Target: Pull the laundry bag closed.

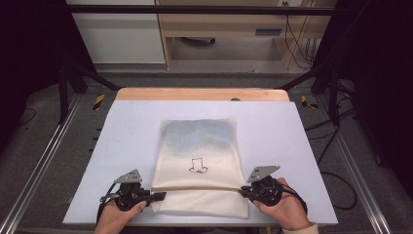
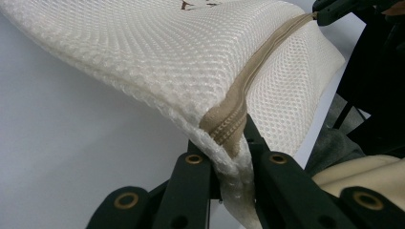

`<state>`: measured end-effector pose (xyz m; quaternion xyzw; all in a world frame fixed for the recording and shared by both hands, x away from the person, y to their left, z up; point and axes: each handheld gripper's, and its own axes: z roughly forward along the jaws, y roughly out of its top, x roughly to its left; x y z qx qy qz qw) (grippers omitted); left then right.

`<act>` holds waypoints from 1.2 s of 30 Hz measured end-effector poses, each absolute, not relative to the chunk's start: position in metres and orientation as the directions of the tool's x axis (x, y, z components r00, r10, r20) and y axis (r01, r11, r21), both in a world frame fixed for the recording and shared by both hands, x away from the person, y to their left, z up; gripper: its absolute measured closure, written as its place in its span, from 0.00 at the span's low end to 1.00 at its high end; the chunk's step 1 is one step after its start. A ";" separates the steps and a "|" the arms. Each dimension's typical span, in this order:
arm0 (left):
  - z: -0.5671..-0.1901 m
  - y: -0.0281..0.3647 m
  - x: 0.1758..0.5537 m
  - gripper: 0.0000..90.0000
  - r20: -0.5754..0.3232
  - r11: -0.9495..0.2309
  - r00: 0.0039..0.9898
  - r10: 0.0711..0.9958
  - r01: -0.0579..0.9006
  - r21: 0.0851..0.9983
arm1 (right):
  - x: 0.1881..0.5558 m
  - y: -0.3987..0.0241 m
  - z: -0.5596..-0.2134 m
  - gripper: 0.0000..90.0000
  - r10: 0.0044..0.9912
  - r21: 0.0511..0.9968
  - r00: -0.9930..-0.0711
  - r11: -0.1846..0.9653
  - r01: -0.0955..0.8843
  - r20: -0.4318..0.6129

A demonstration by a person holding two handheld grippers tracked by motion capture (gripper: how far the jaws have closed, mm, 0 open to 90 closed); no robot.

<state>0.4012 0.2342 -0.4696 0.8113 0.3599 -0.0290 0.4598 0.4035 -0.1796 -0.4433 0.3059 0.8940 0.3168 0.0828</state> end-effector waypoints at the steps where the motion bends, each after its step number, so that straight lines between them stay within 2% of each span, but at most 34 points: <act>1: -0.470 0.234 0.401 0.95 -0.378 -0.319 0.740 0.557 0.610 0.725 | 0.404 -0.180 -0.444 0.91 0.596 0.619 -0.802 0.614 0.490 0.043; 36: -0.470 0.233 0.398 0.93 -0.382 -0.319 0.735 0.561 0.617 0.719 | 0.400 -0.183 -0.446 0.91 0.615 0.596 -0.787 0.615 0.515 0.046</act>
